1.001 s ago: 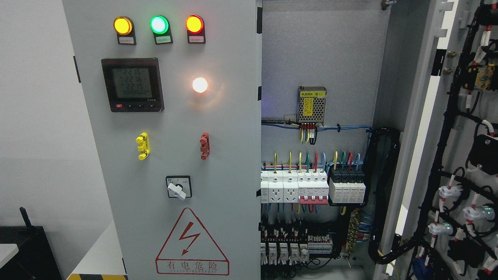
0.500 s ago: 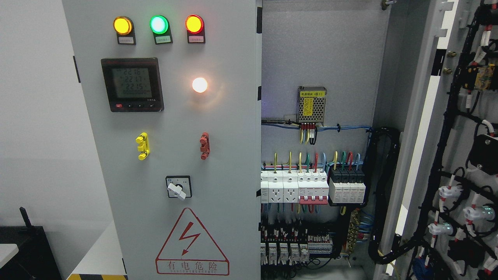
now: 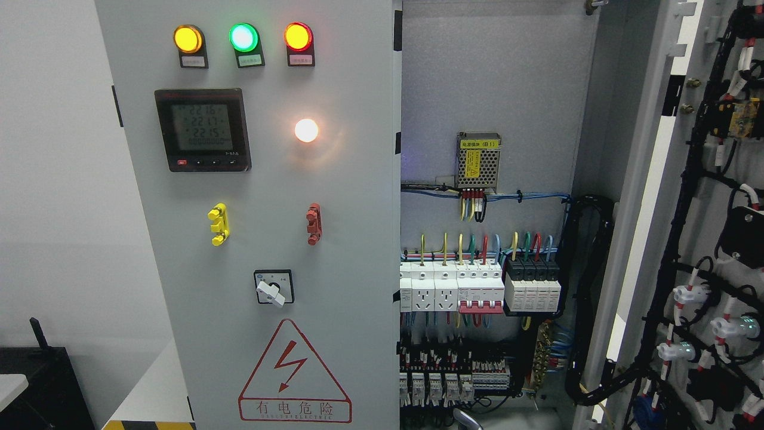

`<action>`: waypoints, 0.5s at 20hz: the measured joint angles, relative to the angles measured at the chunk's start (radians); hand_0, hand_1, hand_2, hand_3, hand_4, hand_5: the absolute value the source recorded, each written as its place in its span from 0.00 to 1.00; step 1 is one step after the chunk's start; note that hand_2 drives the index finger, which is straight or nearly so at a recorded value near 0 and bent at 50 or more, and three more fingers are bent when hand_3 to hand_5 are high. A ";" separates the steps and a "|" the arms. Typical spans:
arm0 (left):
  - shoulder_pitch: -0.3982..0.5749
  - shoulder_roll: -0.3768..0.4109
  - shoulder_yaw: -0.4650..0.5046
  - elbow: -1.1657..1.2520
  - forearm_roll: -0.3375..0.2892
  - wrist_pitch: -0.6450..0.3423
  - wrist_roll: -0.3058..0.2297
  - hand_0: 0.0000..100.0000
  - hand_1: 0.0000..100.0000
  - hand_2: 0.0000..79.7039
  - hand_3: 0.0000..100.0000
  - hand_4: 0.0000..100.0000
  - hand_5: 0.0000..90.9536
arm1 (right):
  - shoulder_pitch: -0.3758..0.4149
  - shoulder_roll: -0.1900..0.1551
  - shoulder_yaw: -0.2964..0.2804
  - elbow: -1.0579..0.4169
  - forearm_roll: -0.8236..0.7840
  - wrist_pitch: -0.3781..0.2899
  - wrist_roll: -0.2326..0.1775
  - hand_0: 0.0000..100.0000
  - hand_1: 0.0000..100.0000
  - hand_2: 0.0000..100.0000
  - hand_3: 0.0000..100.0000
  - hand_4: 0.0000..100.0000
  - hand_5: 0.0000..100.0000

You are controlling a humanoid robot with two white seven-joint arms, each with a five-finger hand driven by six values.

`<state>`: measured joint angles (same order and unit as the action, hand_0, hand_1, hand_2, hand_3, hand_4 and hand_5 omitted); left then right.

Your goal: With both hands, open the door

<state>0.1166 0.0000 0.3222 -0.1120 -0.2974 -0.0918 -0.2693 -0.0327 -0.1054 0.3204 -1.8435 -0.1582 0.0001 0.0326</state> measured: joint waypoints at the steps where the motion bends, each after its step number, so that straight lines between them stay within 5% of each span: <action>1: 0.000 0.000 0.000 0.000 0.000 0.000 0.000 0.00 0.00 0.00 0.00 0.00 0.00 | -0.017 0.003 0.001 0.006 -0.013 0.020 0.000 0.38 0.00 0.00 0.00 0.00 0.00; 10: 0.000 0.000 0.000 0.000 0.000 0.000 0.002 0.00 0.00 0.00 0.00 0.00 0.00 | -0.161 0.022 0.004 0.074 -0.098 0.103 0.028 0.38 0.00 0.00 0.00 0.00 0.00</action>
<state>0.1166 0.0000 0.3223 -0.1120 -0.2974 -0.0919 -0.2676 -0.1941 -0.0831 0.3240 -1.7698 -0.2566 0.1029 0.0607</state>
